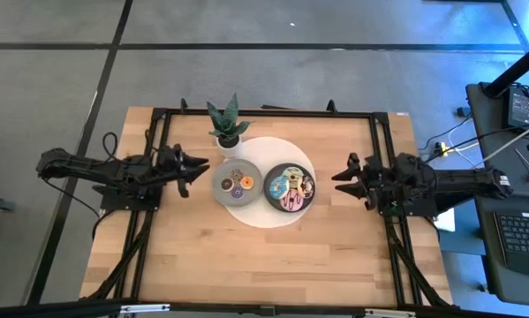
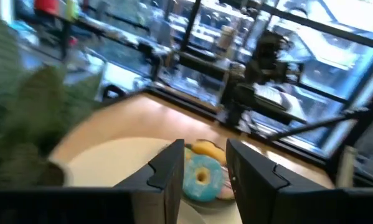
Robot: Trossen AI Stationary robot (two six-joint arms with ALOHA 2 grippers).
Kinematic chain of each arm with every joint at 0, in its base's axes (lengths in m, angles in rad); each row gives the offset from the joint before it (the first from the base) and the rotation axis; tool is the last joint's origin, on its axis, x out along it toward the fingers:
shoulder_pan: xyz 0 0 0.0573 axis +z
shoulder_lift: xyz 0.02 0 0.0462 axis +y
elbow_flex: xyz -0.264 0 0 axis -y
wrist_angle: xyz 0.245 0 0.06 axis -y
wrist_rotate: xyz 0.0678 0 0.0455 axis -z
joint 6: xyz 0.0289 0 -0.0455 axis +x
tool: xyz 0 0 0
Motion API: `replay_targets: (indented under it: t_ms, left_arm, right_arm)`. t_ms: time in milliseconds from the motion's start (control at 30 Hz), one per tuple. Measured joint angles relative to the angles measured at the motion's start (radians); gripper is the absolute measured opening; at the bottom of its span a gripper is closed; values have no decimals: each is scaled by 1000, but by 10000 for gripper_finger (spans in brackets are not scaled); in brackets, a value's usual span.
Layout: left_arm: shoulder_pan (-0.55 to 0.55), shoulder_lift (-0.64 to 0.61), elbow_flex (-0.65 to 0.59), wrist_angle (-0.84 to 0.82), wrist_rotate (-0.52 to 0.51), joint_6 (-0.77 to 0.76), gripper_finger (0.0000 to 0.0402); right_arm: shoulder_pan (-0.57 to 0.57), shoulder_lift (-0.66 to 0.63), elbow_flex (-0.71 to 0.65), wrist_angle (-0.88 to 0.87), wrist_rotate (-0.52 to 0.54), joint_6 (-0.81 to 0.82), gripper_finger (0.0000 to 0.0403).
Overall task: Pick & Place donuts
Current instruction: Return to Home Position
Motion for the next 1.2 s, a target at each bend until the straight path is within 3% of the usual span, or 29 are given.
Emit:
replay_targets:
  t_ms: [100, 333, 533, 933, 1200]
  left_arm:
    - [1, -22, -24, 28, -39, 32, 114]
    - [59, -165, -62, -35, -19, 40, 114]
    - [122, -288, -62, -118, 74, 45, 114]
    - [130, -299, -184, 6, 75, 9, 116]
    - [130, -307, -196, -29, 44, 31, 112]
  right_arm:
    - [0, -27, -23, -1, 0, -1, 162]
    - [-3, -115, -31, -9, 0, -26, 162]
    - [-5, -183, -31, -76, 0, -8, 162]
    - [-5, -177, -31, -78, 65, -48, 162]
    - [-5, -182, -31, -75, 64, -60, 162]
